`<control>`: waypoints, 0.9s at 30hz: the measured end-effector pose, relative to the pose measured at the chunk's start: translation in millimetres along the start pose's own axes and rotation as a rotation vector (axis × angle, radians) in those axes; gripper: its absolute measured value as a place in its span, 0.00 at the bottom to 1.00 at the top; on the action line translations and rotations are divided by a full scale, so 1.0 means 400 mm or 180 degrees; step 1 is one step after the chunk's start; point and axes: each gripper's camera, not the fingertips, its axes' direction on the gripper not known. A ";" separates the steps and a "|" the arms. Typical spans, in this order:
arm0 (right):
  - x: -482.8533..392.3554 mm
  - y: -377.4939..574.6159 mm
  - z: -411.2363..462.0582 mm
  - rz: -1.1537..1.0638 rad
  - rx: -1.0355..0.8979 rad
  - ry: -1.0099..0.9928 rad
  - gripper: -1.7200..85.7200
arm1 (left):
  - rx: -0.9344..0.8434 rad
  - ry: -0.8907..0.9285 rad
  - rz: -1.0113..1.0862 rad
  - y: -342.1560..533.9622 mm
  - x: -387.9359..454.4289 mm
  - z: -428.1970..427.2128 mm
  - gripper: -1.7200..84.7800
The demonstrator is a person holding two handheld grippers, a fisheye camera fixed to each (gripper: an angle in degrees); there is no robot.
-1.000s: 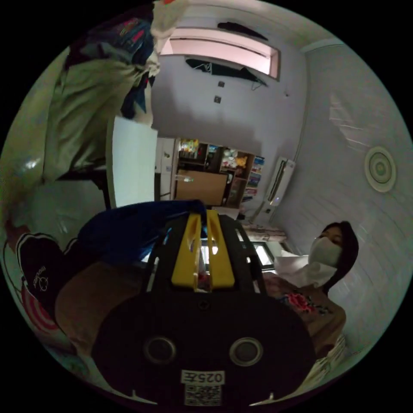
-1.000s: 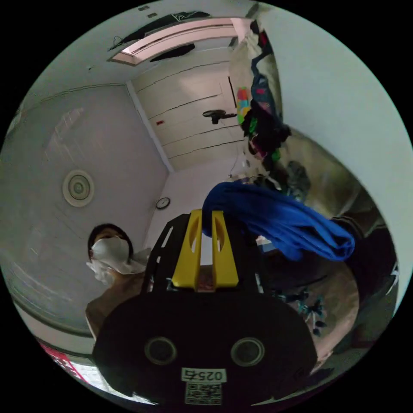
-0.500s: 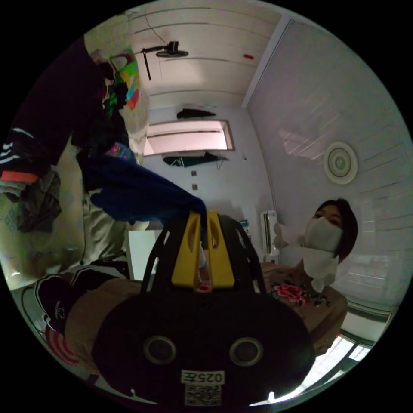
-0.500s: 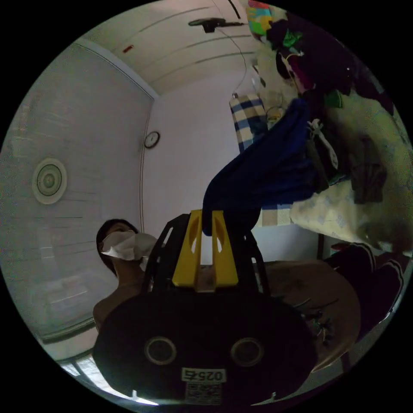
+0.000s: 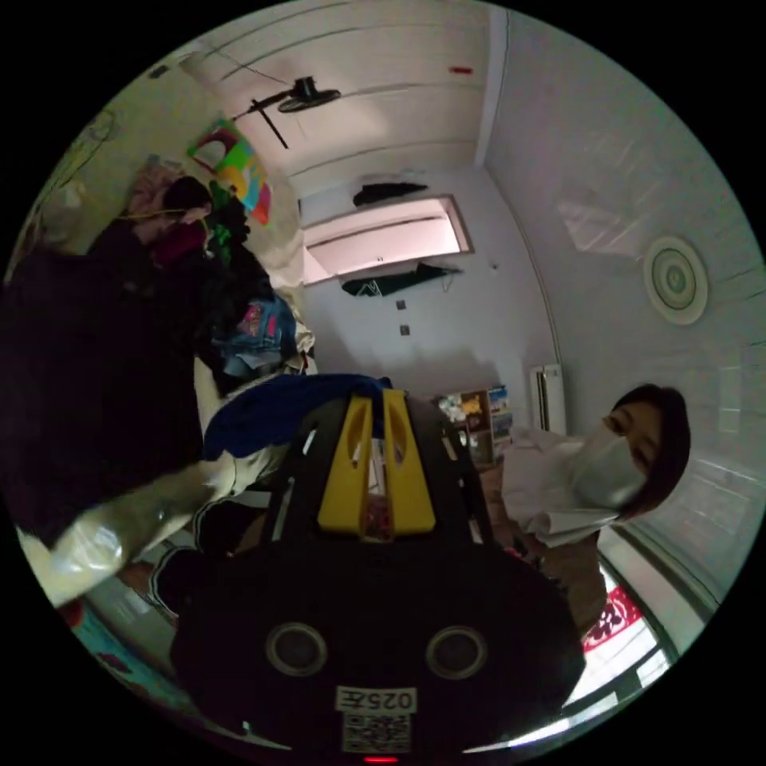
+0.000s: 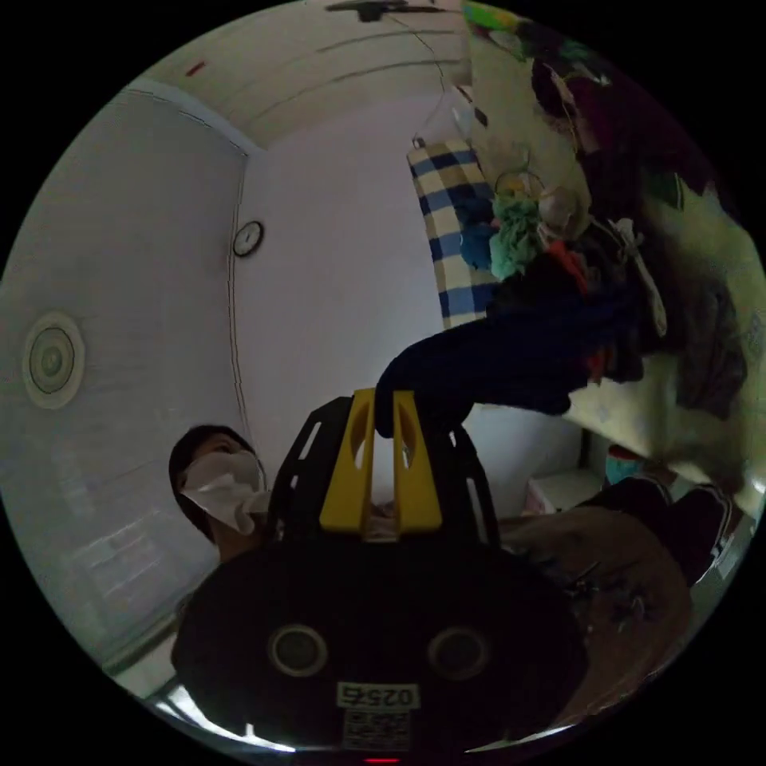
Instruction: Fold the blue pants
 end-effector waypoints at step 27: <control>0.444 0.204 1.336 -0.0808 0.2969 0.2197 0.04 | -0.3262 0.0833 0.0380 -0.687 -0.542 -0.055 0.00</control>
